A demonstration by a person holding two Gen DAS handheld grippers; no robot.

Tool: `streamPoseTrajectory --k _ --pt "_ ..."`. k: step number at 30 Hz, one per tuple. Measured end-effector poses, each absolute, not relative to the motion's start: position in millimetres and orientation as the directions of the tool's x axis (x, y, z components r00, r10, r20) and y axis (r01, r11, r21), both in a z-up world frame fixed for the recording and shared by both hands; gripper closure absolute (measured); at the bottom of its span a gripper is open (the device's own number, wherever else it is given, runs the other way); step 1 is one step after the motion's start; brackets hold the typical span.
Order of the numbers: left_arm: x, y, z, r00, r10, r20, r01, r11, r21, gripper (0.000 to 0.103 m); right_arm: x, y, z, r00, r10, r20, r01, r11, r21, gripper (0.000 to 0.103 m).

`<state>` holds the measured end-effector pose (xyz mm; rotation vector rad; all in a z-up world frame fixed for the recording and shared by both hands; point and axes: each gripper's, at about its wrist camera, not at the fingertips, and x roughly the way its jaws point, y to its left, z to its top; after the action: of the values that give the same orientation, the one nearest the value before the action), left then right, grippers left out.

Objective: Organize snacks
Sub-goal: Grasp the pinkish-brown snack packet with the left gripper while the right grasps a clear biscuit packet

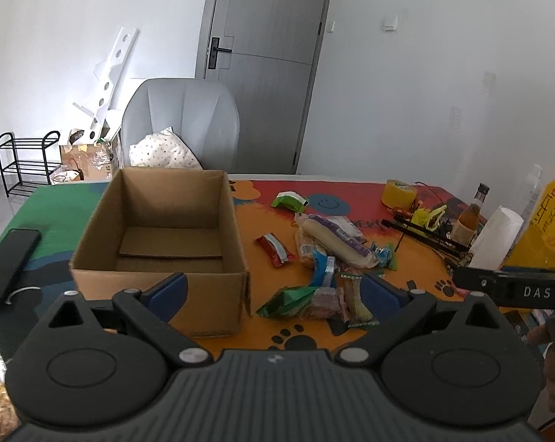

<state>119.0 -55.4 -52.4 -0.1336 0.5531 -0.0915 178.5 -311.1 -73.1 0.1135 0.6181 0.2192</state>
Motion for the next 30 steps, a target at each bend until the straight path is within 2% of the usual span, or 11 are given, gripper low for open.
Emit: streamPoseTrajectory --k 6,8,12,15,20,25,30 --pt "141 -68 -66 0.825 -0.166 -0.54 0.086 0.982 -0.171 0.011 196 -317 -86 0.776 0.259 -0.575 -0.177 0.965 0.196 0.01" --pt "152 -73 -70 0.811 -0.178 -0.557 0.092 0.98 -0.179 0.017 201 -317 -91 0.764 0.273 -0.585 -0.182 0.96 0.21 0.017" --pt "169 -83 -78 0.789 -0.199 -0.582 0.118 0.977 -0.176 0.021 211 -318 -103 0.737 0.296 -0.608 -0.188 0.953 0.237 0.024" --pt "181 -88 -86 0.767 -0.22 -0.603 0.135 0.974 -0.184 0.03 217 -319 -110 0.72 0.311 -0.621 -0.186 0.948 0.259 0.028" --pt "197 -96 -102 0.728 -0.254 -0.637 0.155 0.966 -0.208 0.045 229 -319 -122 0.685 0.35 -0.639 -0.192 0.933 0.304 0.041" --pt "211 -100 -117 0.688 -0.279 -0.67 0.158 0.959 -0.236 0.059 241 -316 -133 0.65 0.395 -0.65 -0.204 0.914 0.351 0.044" --pt "222 -108 -128 0.655 -0.292 -0.697 0.17 0.955 -0.242 0.059 253 -312 -142 0.623 0.424 -0.658 -0.211 0.901 0.38 0.045"
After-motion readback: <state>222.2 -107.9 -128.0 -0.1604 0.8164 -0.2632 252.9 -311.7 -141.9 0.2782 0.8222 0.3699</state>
